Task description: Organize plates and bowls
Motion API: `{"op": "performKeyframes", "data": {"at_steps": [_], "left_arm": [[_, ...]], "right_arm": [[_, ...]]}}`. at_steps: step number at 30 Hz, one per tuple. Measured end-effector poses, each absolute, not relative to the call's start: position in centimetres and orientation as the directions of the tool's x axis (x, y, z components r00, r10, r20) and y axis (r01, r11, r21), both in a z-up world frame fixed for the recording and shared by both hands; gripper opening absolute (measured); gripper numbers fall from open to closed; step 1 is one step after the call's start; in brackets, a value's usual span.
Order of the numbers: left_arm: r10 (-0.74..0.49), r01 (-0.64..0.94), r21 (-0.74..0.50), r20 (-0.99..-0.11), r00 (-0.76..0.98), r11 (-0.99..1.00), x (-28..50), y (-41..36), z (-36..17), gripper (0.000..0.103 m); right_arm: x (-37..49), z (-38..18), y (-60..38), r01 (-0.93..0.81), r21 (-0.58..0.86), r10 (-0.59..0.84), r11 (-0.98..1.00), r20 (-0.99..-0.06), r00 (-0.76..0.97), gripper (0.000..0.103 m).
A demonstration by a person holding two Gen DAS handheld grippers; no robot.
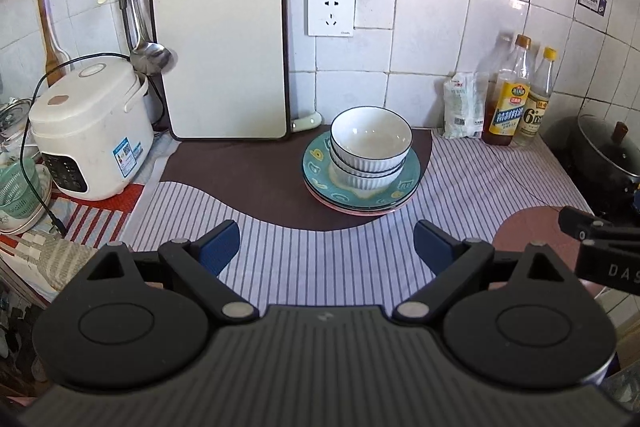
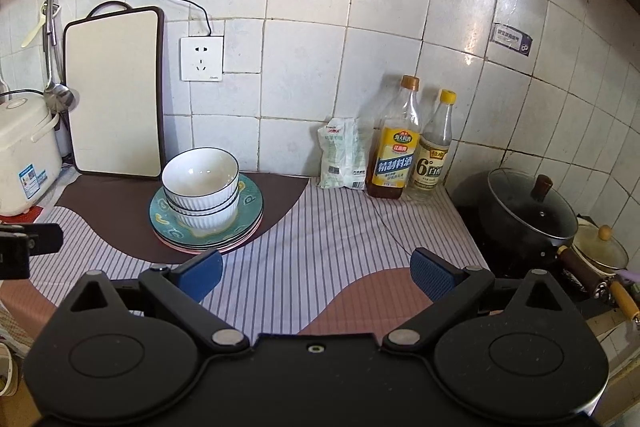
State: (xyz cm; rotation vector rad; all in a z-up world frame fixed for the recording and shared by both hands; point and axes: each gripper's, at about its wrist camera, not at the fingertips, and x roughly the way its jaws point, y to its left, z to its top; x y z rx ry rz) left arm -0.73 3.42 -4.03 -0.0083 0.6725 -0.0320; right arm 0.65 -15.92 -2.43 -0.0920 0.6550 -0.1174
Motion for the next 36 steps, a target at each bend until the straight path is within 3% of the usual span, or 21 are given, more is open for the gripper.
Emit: {"op": "performKeyframes", "data": {"at_steps": [8,24,36], "left_arm": [[-0.031,0.008,-0.040,-0.609,0.792,0.999,-1.0,4.3,-4.3,0.095],[0.015,0.002,0.029,-0.561,0.828,1.000,-1.7,3.5,-5.3,0.095],[0.027,-0.012,0.030,-0.574,0.818,0.999,-1.2,3.7,-6.0,0.095]], "right_arm": [[0.3,-2.8,-16.1,0.110,-0.098,-0.147,0.989,-0.595,0.790,0.102],[-0.2,-3.8,-15.8,0.100,-0.094,-0.136,0.991,-0.576,0.806,0.102],[-0.1,-4.3,-15.6,0.097,-0.096,-0.135,0.991,-0.590,0.796,0.102]]}}
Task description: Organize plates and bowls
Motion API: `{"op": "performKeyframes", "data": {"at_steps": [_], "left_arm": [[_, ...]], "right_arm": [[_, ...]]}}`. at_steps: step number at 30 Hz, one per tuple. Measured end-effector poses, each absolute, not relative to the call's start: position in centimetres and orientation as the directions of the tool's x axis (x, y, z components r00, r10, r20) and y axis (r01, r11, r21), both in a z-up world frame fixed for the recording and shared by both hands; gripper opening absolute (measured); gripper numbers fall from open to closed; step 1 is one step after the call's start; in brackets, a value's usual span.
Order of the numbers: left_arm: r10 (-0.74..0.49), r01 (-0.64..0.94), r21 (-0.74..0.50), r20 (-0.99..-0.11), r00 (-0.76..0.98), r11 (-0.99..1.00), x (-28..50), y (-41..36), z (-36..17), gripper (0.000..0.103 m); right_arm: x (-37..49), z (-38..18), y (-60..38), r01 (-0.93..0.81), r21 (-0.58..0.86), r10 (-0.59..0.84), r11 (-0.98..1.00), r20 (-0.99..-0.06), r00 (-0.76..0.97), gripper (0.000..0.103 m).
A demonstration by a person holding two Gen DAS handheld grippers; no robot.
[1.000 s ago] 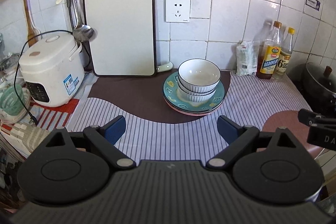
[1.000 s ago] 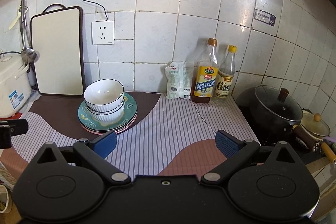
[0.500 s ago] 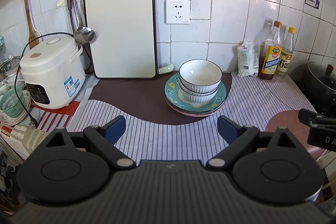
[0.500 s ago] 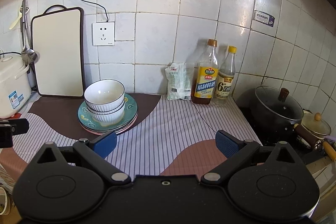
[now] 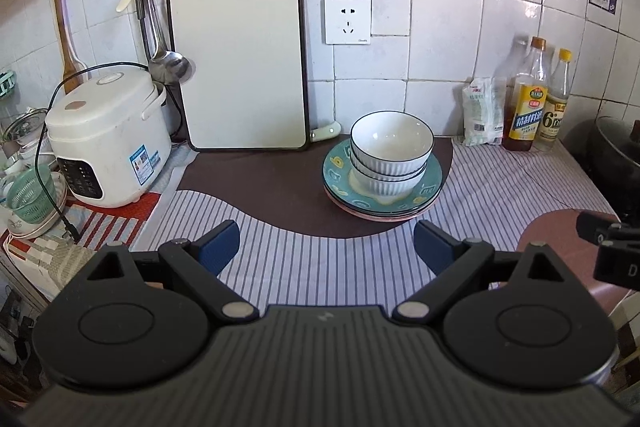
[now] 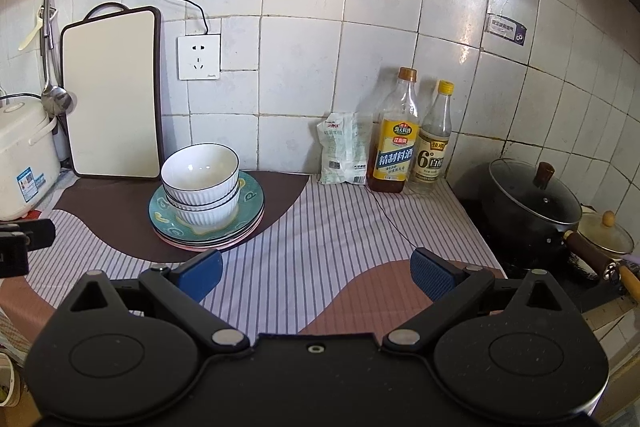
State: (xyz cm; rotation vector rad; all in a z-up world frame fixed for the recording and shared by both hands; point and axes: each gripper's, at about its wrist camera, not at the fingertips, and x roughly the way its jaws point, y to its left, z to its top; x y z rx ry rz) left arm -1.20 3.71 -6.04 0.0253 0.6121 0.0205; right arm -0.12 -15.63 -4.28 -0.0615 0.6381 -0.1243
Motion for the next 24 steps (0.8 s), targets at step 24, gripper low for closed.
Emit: {"op": "performKeyframes", "data": {"at_steps": [24], "left_arm": [[0.045,-0.013,0.060,-0.577,0.816,0.998,-0.74,3.87,-6.41,0.103]], "right_arm": [[0.13,-4.91,-15.18,0.095,-0.090,-0.130,0.991,-0.601,0.789,0.102]]}}
